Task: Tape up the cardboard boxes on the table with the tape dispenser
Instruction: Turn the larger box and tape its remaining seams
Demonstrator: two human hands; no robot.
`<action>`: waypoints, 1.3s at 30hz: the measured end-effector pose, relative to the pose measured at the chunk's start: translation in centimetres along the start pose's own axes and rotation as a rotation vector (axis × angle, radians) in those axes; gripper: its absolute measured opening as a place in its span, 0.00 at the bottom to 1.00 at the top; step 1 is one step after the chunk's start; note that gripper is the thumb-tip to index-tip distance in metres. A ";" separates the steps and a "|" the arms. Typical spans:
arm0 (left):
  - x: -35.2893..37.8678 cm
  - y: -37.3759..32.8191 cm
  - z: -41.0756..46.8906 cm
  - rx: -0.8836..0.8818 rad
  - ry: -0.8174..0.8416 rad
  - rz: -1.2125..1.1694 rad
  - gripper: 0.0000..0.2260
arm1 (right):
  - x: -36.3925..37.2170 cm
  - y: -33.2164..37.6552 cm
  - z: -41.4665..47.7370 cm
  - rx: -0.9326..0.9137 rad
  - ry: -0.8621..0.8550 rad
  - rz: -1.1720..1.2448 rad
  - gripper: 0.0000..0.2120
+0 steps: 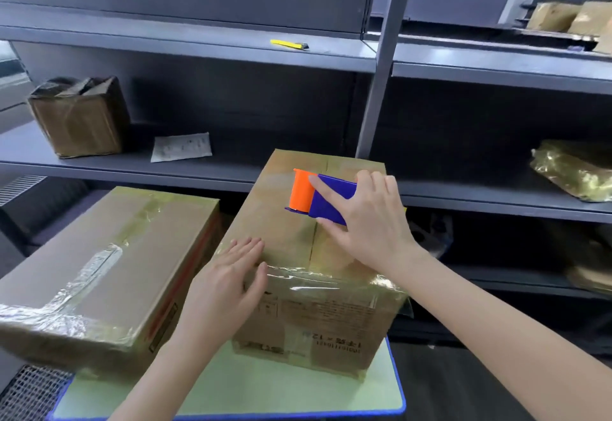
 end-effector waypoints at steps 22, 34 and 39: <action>-1.4 8.8 0.9 -0.308 0.232 -0.391 0.18 | 1.7 8.7 -0.8 -0.035 -0.195 0.201 0.19; -0.5 10.7 1.6 -0.065 0.156 -0.251 0.16 | 4.5 12.9 2.9 -0.322 0.413 0.510 0.27; 1.3 11.6 0.9 0.212 -0.056 -0.245 0.24 | 4.9 13.1 2.6 -0.364 0.351 0.503 0.26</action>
Point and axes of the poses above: each hand's wrist, its own z-axis towards the middle knuckle, its own x-axis out of the palm, y = z × x, the point moved 3 cm from there along z, towards the middle knuckle, and after that the axes turned 1 degree about z, right-handed, at the moved point
